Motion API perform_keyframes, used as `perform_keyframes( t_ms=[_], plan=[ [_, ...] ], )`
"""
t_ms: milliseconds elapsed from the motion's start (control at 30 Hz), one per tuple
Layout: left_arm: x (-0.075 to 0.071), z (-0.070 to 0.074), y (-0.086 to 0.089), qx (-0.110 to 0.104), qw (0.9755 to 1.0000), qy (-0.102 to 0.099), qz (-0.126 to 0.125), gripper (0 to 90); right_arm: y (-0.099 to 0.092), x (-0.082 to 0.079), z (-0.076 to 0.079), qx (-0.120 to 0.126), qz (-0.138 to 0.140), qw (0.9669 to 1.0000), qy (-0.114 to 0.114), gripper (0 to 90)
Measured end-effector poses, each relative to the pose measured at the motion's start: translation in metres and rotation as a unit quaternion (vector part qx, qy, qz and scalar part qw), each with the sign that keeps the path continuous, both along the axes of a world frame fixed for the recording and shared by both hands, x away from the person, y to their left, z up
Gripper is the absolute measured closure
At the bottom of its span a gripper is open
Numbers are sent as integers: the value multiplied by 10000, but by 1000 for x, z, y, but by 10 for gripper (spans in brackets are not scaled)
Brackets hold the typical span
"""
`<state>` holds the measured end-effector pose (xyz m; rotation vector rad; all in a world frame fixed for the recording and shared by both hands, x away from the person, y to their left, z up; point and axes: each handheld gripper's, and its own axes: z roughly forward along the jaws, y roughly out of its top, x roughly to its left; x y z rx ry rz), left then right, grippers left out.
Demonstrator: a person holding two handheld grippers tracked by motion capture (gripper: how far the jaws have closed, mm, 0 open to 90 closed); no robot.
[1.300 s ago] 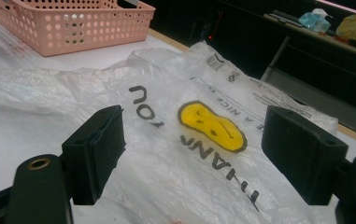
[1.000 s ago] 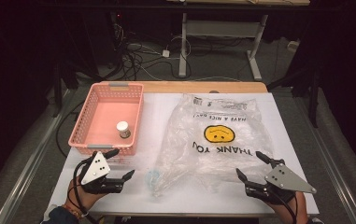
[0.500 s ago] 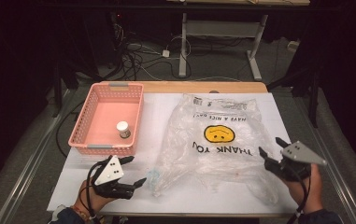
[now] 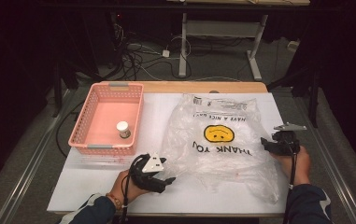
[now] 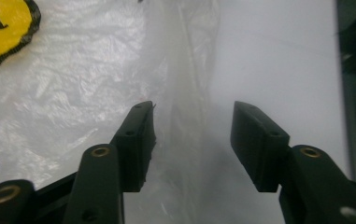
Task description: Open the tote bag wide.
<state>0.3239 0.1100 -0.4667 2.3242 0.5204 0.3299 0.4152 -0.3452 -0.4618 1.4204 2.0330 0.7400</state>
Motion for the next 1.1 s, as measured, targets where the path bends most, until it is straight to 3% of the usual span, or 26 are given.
perform_keyframes(
  t_ms=[33,100,133,200,233,300,333,400,500,567,667,800,900,1100],
  plan=[
    [0,0,0,0,10000,0,0,346,-1,3,-3,62,8,9999,100,526],
    [9,-4,-2,35,9998,192,24,463,-1,7,-2,143,-4,9998,115,596],
    [11,-6,-2,126,9997,169,85,507,-2,8,-1,236,18,9996,141,651],
    [17,-8,-2,185,9995,242,61,605,-1,10,-1,219,12,9997,139,682],
    [19,-8,-2,189,9994,271,76,667,0,12,-2,163,79,9996,199,789],
    [22,-7,-4,346,9992,163,104,763,2,13,-2,105,127,9996,211,853],
    [26,-5,-6,537,9985,80,84,801,3,12,-1,40,145,9996,225,869],
    [31,-4,-8,660,9977,-4,170,835,3,10,0,50,160,9995,266,879],
    [36,-4,-8,675,9971,-63,345,834,2,5,1,64,124,9993,339,881],
    [41,-4,-7,713,9958,-148,559,833,2,-1,4,36,144,9994,299,886],
    [44,-4,-7,736,9947,-207,681,832,2,-10,5,-2,187,9996,210,886],
    [47,-6,-8,818,9894,-432,1120,801,3,-21,8,-114,258,9994,178,886],
    [51,-9,-8,814,9885,-431,1198,806,2,-28,15,-4,284,9996,83,892],
    [59,-8,-13,826,9866,-564,1289,812,14,-37,20,-219,429,9988,67,891]
  ],
)
